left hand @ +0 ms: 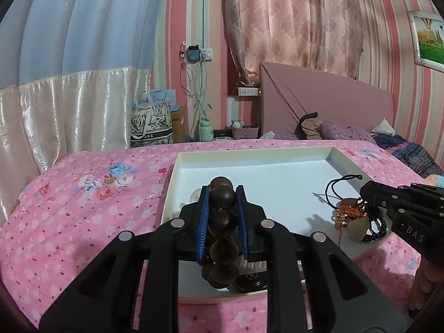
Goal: Organize jewelry
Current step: 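Carry the bead bracelet with left tool while right tool carries the jade pendant cord over the tray, then open left tool over the tray while right tool releases the jade pendant cord into it, then lift both open tools up and away from the tray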
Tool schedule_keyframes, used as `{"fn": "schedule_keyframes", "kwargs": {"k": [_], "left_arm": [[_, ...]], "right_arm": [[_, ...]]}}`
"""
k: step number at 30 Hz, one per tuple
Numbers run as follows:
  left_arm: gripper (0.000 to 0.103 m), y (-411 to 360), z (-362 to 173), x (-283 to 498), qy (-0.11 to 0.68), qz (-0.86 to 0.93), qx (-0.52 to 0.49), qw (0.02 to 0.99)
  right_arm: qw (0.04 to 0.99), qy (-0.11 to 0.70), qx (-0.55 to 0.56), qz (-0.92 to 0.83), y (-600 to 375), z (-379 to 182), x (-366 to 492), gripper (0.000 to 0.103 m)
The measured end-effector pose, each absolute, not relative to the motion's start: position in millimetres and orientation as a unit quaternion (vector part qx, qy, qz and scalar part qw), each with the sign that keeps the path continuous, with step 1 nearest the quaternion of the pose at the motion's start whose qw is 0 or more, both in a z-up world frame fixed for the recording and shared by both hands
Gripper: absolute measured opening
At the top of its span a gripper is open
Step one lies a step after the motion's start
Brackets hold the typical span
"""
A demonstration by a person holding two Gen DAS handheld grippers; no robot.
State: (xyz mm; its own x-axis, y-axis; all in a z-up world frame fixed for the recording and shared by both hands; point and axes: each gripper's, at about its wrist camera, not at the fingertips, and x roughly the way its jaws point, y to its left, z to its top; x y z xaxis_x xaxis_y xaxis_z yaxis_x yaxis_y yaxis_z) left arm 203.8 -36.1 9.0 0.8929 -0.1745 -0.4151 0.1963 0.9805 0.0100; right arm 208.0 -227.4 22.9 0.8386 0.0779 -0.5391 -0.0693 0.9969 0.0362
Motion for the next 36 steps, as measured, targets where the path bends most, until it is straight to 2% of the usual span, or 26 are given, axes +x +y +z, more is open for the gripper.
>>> {"fn": "schedule_keyframes", "kwargs": {"k": [13,21,22,23,24,31,34,36], "left_arm": [[0.021,-39.8,4.3,207.4,0.221,-0.088,0.039,0.971],[0.043,-38.8,5.7,203.1,0.215,-0.084,0.042,0.972],[0.044,-39.6,5.7,203.2,0.214,-0.083,0.042,0.972],[0.047,-39.4,5.8,202.9,0.213,-0.082,0.042,0.973],[0.052,-39.3,5.8,202.6,0.212,-0.082,0.042,0.973],[0.071,-37.3,6.1,199.4,0.201,-0.073,0.036,0.976],[0.078,-35.2,7.1,198.3,0.196,-0.07,0.029,0.978],[0.09,-34.3,6.7,199.0,0.197,-0.067,0.027,0.978]], "right_arm": [[0.955,0.293,0.008,0.039,-227.0,13.6,213.3,0.008],[0.955,0.293,0.008,0.037,-226.5,13.1,213.5,0.009],[0.956,0.293,0.008,0.036,-226.6,13.3,213.4,0.014],[0.956,0.29,0.007,0.034,-226.3,13.3,212.5,0.033],[0.958,0.286,0.007,0.032,-226.5,13.8,210.8,0.048],[0.959,0.282,0.013,0.026,-232.2,12.8,206.2,0.049],[0.959,0.283,0.015,0.025,-233.3,14.2,203.3,0.053],[0.959,0.283,0.013,0.025,-232.2,16.5,202.5,0.058]]}}
